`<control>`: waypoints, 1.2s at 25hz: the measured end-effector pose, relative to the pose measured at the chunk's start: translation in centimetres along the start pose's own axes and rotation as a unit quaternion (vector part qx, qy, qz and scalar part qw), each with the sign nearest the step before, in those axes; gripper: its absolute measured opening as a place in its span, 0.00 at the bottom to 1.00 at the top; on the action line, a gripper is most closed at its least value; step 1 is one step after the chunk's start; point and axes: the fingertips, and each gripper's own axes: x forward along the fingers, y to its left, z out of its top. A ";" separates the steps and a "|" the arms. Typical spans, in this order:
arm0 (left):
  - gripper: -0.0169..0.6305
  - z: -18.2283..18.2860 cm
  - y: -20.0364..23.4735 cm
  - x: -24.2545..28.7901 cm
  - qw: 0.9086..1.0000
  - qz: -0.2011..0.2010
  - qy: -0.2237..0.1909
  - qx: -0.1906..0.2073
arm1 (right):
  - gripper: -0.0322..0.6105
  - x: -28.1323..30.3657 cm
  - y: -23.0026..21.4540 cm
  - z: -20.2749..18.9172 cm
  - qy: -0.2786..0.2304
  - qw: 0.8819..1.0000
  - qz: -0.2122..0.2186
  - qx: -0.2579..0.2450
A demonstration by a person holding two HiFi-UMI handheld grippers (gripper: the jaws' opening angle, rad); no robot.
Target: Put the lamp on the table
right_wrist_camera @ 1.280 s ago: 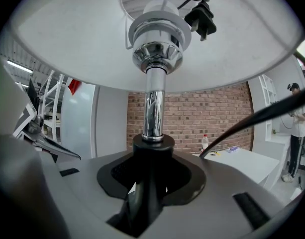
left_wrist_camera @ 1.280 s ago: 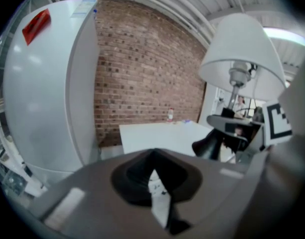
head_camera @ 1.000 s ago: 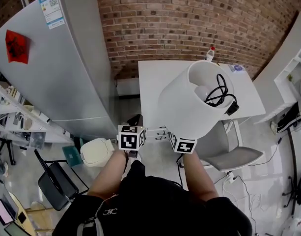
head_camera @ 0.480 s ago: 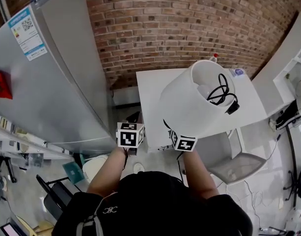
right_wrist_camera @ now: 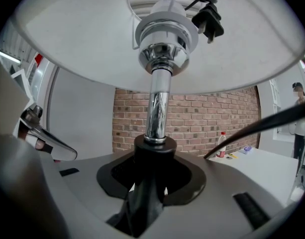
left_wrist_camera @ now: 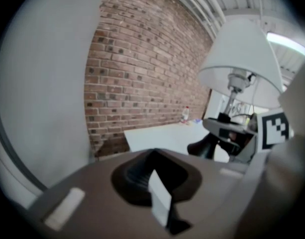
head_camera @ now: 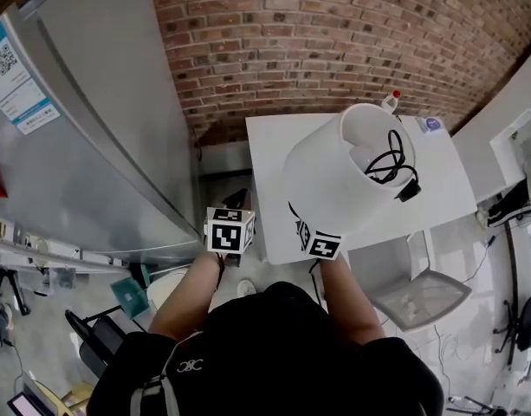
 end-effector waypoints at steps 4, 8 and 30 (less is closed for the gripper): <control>0.03 -0.3 0.9 0.8 1.000 0.014 0.010 -0.013 | 0.23 2.5 0.0 -1.1 0.007 1.000 0.006 -0.011; 0.03 -0.4 1.7 1.2 0.999 0.037 0.021 -0.024 | 0.23 5.5 0.6 -3.0 0.025 0.999 0.027 -0.019; 0.03 -2.4 9.4 2.6 0.981 0.159 0.067 -0.084 | 0.23 25.4 5.5 -8.9 0.054 0.991 0.107 -0.052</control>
